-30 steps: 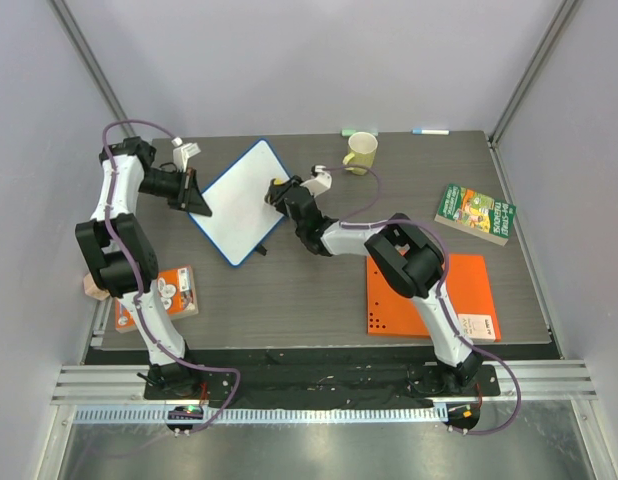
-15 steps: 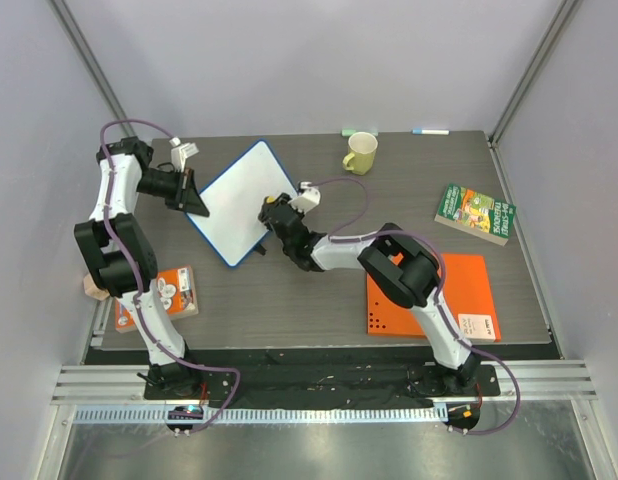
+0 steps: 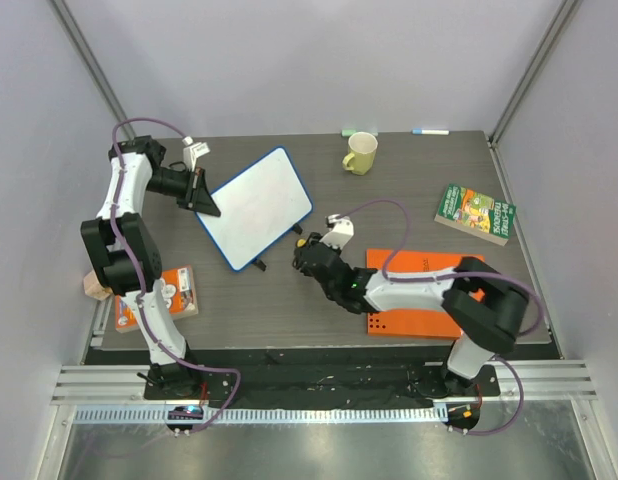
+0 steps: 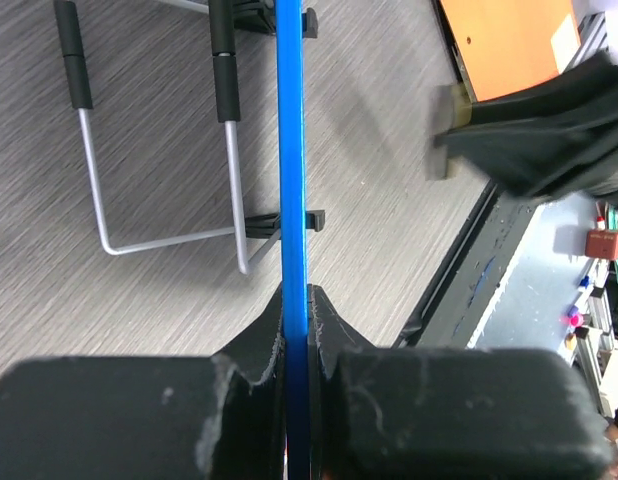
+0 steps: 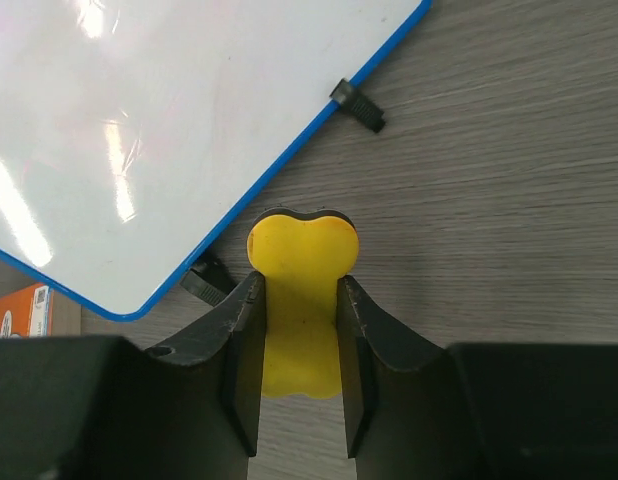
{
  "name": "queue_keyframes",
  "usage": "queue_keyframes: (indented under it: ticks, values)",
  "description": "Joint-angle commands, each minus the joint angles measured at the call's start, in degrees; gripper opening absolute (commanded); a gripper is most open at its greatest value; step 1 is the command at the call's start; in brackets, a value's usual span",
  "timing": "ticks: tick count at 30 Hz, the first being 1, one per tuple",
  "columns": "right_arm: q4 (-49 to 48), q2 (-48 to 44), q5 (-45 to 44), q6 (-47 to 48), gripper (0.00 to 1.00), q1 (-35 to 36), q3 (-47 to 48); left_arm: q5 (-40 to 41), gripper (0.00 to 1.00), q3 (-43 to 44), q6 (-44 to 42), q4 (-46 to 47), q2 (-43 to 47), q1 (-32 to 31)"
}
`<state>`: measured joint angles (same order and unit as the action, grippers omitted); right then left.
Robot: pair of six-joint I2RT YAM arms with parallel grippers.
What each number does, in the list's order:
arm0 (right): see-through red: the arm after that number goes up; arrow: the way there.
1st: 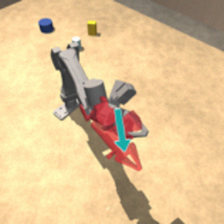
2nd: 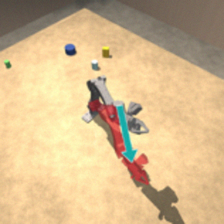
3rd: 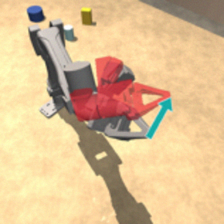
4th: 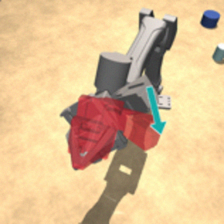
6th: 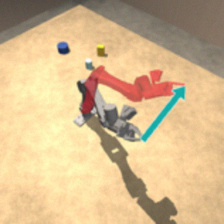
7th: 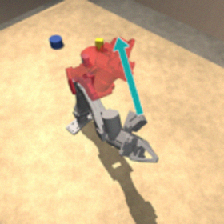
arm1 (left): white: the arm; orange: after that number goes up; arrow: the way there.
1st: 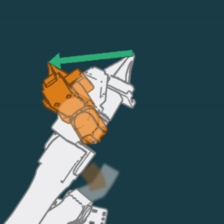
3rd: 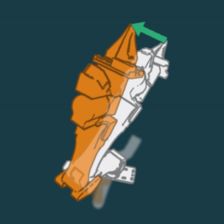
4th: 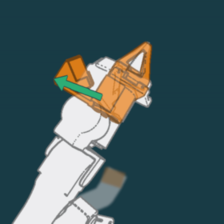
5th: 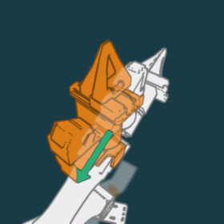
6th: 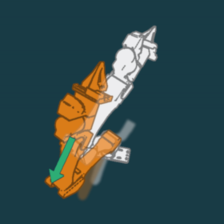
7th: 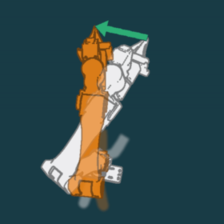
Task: Erase the whiteboard
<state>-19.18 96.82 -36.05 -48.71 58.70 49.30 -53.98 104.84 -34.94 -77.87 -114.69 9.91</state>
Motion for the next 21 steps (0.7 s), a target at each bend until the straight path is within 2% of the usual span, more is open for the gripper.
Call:
queue_keyframes:
  ticks: [1, 7, 15, 21]
  values:
    - [5.8, -8.9, -6.0, 2.0, 0.01, 0.1, -5.2, -2.9, 0.0, 0.6, -1.1, -10.6, 0.0, 0.5]
    - [11.0, -10.2, -5.3, 2.5, 0.01, 0.1, -6.3, -2.6, 0.0, -4.2, -0.4, -7.7, 3.4, 0.5]
    - [14.5, -3.6, -0.7, 0.7, 0.01, 0.0, -3.8, -0.7, 0.0, -8.3, -1.2, -5.4, 4.5, 0.5]
    - [15.0, 0.4, 2.4, -1.2, 0.01, 0.0, -2.6, 0.4, 0.0, -8.3, -5.3, -9.0, 4.6, 1.9]
